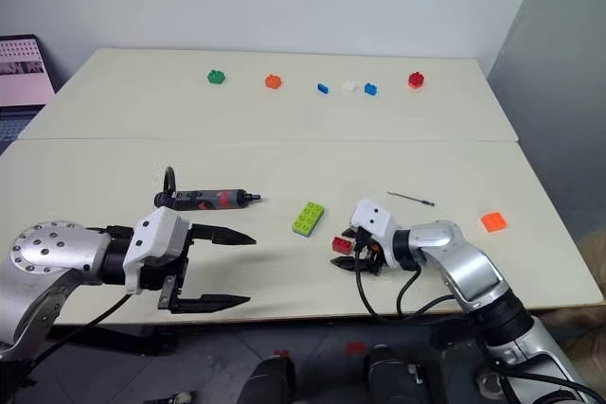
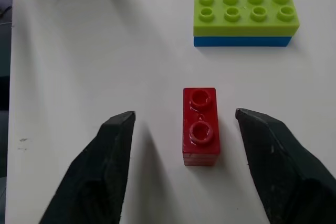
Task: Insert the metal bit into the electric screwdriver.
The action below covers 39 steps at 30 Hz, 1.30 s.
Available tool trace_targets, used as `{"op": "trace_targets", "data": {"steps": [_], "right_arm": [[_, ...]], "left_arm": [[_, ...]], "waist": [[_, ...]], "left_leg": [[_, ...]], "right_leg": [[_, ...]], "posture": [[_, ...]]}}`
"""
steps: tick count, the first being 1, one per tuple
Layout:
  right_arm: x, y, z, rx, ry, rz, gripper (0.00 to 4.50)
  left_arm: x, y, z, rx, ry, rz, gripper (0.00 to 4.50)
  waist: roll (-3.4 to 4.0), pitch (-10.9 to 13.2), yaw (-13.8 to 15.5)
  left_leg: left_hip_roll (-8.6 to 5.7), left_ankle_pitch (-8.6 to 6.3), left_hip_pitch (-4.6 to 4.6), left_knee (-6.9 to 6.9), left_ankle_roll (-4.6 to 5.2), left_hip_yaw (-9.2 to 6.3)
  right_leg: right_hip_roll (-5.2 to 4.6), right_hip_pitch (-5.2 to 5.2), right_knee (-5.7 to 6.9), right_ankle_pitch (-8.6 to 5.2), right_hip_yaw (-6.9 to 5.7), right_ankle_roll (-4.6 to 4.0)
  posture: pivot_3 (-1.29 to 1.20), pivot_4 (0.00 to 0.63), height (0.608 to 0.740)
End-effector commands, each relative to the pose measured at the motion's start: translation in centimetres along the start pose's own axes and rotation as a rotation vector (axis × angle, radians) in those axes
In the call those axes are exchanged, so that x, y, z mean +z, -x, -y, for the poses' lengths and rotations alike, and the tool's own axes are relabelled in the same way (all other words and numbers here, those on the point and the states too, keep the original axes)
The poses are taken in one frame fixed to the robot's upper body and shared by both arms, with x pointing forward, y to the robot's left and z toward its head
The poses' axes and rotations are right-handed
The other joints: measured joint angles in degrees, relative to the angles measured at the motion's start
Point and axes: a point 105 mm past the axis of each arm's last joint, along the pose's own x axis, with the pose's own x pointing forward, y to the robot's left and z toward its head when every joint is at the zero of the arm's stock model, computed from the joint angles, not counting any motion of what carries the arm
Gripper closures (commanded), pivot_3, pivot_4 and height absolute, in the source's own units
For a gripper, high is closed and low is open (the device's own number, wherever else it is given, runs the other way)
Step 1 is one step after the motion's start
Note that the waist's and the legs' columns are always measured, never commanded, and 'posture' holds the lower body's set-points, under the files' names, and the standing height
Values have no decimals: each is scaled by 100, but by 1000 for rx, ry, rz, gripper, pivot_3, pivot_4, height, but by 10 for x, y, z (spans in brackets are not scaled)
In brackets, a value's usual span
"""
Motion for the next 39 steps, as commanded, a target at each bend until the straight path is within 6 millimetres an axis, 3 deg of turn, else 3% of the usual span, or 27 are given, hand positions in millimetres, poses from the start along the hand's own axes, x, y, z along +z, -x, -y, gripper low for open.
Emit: {"op": "trace_targets", "data": {"steps": [1,5,8,13,16,19,22,27,30,39], "right_arm": [[10,1,1,-5,51,30,2309],[9,1,2,-11,71,28,3443],[9,1,-1,1,96,36,4026],[13,10,0,-36,128,65,4024],[21,29,10,-123,124,100,4024],[20,63,28,-280,102,99,4024],[7,108,48,-460,36,91,4024],[-18,151,66,-640,-5,22,4024],[-47,185,75,-790,-62,-49,4024],[-94,215,71,-925,-134,-193,4024]], "left_arm": [[10,2,-2,6,-35,30,0],[13,1,-3,3,-37,39,0],[22,-2,-3,6,-39,100,0],[29,-6,0,-13,-41,136,0],[31,-10,0,-19,-44,146,0],[37,-17,-3,-22,-60,180,0],[48,-26,-5,-35,-65,255,0],[53,-33,-6,-66,-75,281,0],[57,-39,-6,-89,-85,305,0],[60,-47,-8,-121,-100,317,0]], "waist": [[0,0,0],[0,0,1],[0,0,3],[0,0,-1],[1,1,13],[0,0,30],[-2,-1,91],[-2,-1,66],[-1,-1,37],[-1,-1,-5]], "left_leg": [[0,0,0,0,0,0],[0,0,0,0,0,0],[0,0,-1,0,0,0],[0,0,-1,0,0,-1],[-1,0,-1,0,0,-1],[-2,0,-1,3,0,-1],[-4,0,-2,5,0,-2],[-3,0,2,3,0,-1],[-4,0,3,4,1,-2],[-7,1,5,7,1,-2]], "right_leg": [[0,0,0,0,0,0],[0,0,0,0,0,0],[0,0,0,0,0,0],[0,2,0,0,0,0],[0,2,0,0,0,0],[0,6,0,0,0,1],[-1,8,-2,0,1,1],[0,8,-2,0,2,1],[1,11,0,0,2,1],[0,13,2,2,6,3]], "posture": [[0,150,740],[0,150,740],[0,150,740],[0,150,740],[0,150,740],[0,150,740],[0,150,740],[0,150,740],[0,150,740],[0,150,740]]}}
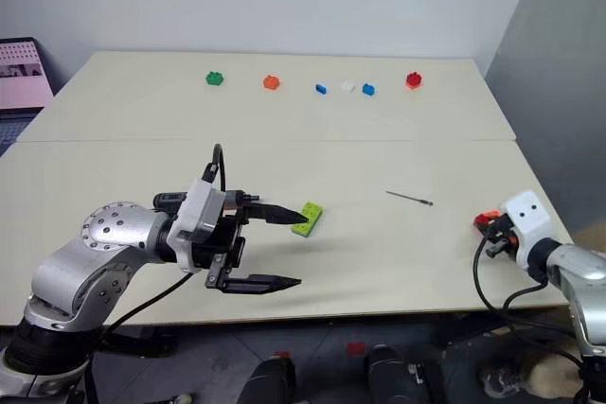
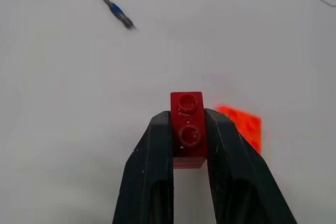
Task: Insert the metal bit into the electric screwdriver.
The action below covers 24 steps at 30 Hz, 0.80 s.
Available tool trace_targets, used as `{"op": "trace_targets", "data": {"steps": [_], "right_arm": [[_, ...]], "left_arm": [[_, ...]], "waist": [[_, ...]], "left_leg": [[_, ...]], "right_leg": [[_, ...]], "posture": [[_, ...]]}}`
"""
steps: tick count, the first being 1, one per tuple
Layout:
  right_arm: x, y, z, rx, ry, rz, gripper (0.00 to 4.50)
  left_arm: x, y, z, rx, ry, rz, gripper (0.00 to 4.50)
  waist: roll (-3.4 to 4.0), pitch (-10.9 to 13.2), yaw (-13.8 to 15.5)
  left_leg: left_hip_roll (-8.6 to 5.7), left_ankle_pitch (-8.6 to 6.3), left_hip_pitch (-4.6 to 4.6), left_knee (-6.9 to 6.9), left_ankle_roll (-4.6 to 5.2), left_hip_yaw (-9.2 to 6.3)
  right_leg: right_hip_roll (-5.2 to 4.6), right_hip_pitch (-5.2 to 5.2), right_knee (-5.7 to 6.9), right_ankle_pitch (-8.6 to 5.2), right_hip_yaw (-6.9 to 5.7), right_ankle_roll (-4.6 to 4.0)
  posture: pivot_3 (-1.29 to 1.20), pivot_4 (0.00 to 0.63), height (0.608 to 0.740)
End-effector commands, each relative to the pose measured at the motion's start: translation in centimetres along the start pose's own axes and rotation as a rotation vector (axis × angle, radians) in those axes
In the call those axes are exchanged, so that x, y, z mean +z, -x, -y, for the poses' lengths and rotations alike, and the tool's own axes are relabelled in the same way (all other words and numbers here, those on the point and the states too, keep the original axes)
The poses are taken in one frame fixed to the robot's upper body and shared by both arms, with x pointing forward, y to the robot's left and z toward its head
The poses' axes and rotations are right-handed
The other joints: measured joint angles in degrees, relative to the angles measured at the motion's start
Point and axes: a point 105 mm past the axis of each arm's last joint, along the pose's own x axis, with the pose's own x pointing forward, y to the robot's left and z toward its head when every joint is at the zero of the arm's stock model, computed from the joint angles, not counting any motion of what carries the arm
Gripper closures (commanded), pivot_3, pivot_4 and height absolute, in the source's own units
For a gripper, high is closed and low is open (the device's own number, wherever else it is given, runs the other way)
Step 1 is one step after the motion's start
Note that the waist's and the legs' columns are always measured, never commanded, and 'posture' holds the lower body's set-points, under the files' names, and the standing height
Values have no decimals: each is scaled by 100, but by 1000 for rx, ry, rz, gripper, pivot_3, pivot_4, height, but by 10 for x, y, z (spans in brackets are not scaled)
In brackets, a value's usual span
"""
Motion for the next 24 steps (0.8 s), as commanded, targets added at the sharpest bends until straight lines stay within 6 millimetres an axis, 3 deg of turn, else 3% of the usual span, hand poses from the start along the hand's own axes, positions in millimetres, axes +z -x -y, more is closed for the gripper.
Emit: {"op": "trace_targets", "data": {"steps": [1,8,12,24], "right_arm": [[0,8,14,-67,3,6,4024],[-7,6,9,-41,-68,-6,4024],[-4,7,9,-25,-109,13,2809],[1,22,12,3,-185,45,183]], "left_arm": [[7,-1,-1,-14,-39,9,0],[7,-1,-3,-14,-47,6,0],[6,-1,-4,-13,-49,3,0],[6,0,-7,-1,-52,5,0]], "waist": [[1,0,-7],[1,0,-5],[1,0,-3],[1,0,-2]], "left_leg": [[0,0,0,1,0,1],[-1,0,2,1,0,0],[-1,0,2,0,0,0],[-1,0,2,0,0,0]], "right_leg": [[0,0,0,0,1,0],[0,2,-1,0,3,1],[0,4,-2,0,2,1],[0,5,-1,0,2,1]], "posture": [[0,150,740],[0,150,740],[0,150,740],[0,150,740]]}}
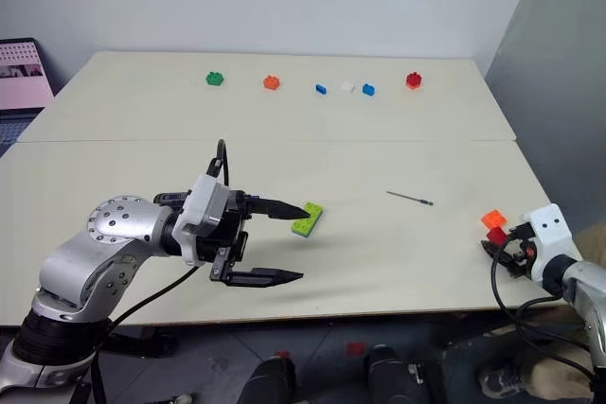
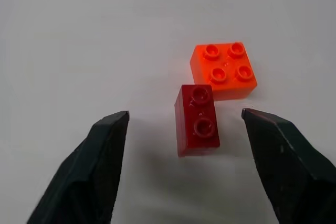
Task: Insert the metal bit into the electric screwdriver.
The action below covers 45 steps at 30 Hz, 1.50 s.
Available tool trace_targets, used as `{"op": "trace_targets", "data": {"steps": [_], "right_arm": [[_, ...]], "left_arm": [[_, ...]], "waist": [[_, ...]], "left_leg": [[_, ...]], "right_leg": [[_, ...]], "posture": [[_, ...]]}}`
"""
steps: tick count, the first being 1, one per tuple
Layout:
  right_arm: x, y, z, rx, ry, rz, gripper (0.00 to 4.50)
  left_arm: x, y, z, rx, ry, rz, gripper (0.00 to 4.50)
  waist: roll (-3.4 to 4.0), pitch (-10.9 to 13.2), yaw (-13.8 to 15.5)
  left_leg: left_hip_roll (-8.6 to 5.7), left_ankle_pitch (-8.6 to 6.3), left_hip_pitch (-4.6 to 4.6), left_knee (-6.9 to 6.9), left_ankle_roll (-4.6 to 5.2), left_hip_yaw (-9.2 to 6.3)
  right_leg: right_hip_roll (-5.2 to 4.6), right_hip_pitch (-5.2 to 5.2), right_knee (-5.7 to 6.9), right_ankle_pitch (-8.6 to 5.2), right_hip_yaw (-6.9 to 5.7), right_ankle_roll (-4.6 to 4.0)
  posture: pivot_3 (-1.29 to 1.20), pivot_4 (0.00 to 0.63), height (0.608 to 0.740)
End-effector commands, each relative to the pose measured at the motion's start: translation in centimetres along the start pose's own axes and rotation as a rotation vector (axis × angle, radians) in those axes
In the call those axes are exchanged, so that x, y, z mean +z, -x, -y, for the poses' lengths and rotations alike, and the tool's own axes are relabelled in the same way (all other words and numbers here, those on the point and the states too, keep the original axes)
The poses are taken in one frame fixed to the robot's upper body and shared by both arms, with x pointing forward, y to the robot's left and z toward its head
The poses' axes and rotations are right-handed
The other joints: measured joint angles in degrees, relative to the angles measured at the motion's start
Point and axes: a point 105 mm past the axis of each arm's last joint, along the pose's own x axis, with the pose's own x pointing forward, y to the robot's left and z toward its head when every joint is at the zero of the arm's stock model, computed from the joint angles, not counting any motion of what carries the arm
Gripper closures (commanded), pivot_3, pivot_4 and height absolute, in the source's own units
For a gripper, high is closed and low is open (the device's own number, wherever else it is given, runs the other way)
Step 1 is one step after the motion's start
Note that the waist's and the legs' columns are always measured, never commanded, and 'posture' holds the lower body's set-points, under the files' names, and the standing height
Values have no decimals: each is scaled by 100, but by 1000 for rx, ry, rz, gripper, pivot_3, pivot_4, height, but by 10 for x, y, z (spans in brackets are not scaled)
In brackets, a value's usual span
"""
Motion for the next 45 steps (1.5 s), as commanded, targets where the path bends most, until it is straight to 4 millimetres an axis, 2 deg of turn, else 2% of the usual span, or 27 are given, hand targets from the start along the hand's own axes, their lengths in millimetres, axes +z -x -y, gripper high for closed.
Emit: {"op": "trace_targets", "data": {"steps": [1,8,11,16,19,23,26,33,36,39,45], "right_arm": [[23,15,5,-10,43,76,81],[42,32,3,25,172,93,81],[68,36,-3,75,248,135,81],[97,29,-36,226,340,179,81],[117,19,-61,305,378,238,81],[127,3,-94,426,399,267,81],[130,-13,-121,514,387,280,81],[129,-44,-171,656,363,276,81],[131,-60,-190,653,385,274,81],[131,-73,-225,701,389,273,81],[134,-95,-256,673,393,292,81]], "left_arm": [[7,-1,-1,0,-46,15,0],[5,4,-3,36,-38,1,0],[3,11,-9,83,-33,-26,0],[-4,28,-10,141,-4,-122,0],[-9,40,-10,211,13,-188,0],[-20,54,-7,256,51,-285,0],[-30,65,-7,302,71,-356,0],[-35,73,-3,325,103,-401,0],[-40,81,-3,349,117,-430,0],[-43,90,-7,384,125,-441,0],[-46,97,-6,396,134,-455,0]], "waist": [[1,0,0],[1,0,-1],[2,0,-8],[2,1,-22],[1,1,-37],[0,3,-31],[-1,3,-30],[0,5,-5],[2,6,-15],[3,7,-19],[5,8,-13]], "left_leg": [[0,0,0,0,0,0],[0,0,0,0,0,0],[-1,0,2,1,0,0],[1,1,6,1,1,-1],[1,0,3,-1,1,0],[1,0,-3,-3,1,0],[2,0,-3,-6,1,0],[2,0,-7,-5,1,0],[6,0,-6,-8,1,0],[6,0,-6,-10,1,0],[8,0,-10,-11,0,0]], "right_leg": [[0,0,0,0,0,0],[0,0,0,0,0,0],[0,0,2,0,1,0],[0,0,3,0,0,0],[0,-3,-1,0,0,0],[-1,-8,-4,0,0,0],[-1,-11,-5,0,-1,0],[-1,-13,-5,0,-2,-1],[1,-17,-2,0,-5,-1],[1,-18,-1,0,-5,-1],[4,-20,-1,-1,-6,-2]], "posture": [[0,150,740],[0,150,740],[0,150,740],[0,150,740],[0,150,740],[0,150,740],[0,150,740],[0,150,740],[0,150,740],[0,150,740],[0,150,740]]}}
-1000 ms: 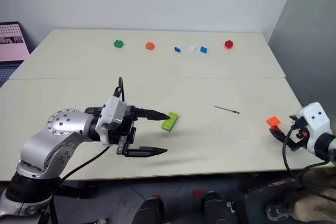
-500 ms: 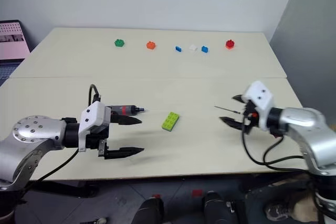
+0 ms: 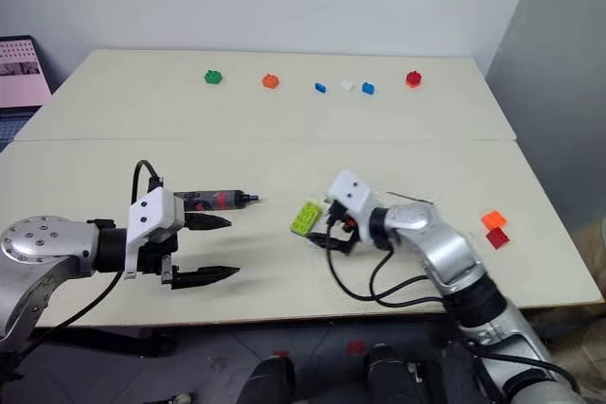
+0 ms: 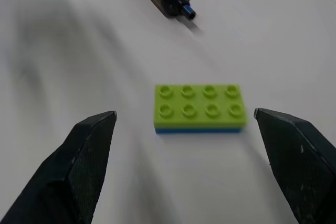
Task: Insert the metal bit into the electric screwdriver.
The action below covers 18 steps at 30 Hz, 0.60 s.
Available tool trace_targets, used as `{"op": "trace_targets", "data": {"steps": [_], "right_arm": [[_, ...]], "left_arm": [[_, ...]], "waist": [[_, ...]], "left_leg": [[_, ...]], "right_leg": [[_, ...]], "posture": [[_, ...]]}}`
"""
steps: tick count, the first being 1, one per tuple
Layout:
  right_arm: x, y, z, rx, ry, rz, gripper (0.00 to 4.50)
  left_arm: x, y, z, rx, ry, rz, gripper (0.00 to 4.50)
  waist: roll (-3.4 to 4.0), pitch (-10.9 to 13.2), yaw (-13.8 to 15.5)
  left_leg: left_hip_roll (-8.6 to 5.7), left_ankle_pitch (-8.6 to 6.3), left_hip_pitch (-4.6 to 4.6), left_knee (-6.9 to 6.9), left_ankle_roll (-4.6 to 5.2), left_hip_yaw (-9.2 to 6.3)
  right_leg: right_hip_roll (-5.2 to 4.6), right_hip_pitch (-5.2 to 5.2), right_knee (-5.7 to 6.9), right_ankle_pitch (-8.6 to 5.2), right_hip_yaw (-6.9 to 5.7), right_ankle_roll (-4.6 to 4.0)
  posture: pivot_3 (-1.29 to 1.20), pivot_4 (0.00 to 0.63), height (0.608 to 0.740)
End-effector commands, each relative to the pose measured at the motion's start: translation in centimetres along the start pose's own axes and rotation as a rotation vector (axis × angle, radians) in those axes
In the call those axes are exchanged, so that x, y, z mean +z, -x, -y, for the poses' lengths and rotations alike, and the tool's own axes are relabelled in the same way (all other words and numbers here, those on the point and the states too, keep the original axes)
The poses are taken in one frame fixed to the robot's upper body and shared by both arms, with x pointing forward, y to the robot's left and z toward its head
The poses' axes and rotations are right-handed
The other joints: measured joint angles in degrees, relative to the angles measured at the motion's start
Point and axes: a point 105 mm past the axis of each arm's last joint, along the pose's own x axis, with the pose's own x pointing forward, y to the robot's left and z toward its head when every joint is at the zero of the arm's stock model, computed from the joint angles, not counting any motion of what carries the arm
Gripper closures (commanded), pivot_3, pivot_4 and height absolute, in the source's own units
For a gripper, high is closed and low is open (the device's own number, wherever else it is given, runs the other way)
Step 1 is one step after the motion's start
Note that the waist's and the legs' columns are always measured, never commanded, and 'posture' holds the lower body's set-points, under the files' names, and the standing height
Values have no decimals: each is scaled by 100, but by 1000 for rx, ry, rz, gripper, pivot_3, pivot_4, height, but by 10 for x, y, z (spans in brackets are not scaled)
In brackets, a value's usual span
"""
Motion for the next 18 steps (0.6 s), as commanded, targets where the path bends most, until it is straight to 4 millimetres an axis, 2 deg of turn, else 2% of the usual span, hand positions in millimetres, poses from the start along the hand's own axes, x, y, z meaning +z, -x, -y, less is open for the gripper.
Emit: {"op": "trace_targets", "data": {"steps": [1,8,18], "right_arm": [[11,-16,5,-64,52,27,81],[2,-35,7,-87,30,-8,81],[-5,-34,15,-78,-23,-38,81]], "left_arm": [[5,9,-6,31,-42,2,0],[4,8,-7,27,-47,-3,0],[5,7,-6,16,-57,0,0]], "waist": [[-2,-1,6],[-1,-1,11],[0,0,4]], "left_leg": [[0,0,0,0,0,0],[1,0,0,-1,0,-1],[2,0,3,-4,0,-2]], "right_leg": [[0,0,1,0,0,0],[0,0,3,0,-3,0],[1,0,4,0,-4,0]], "posture": [[0,150,740],[0,150,740],[0,150,740]]}}
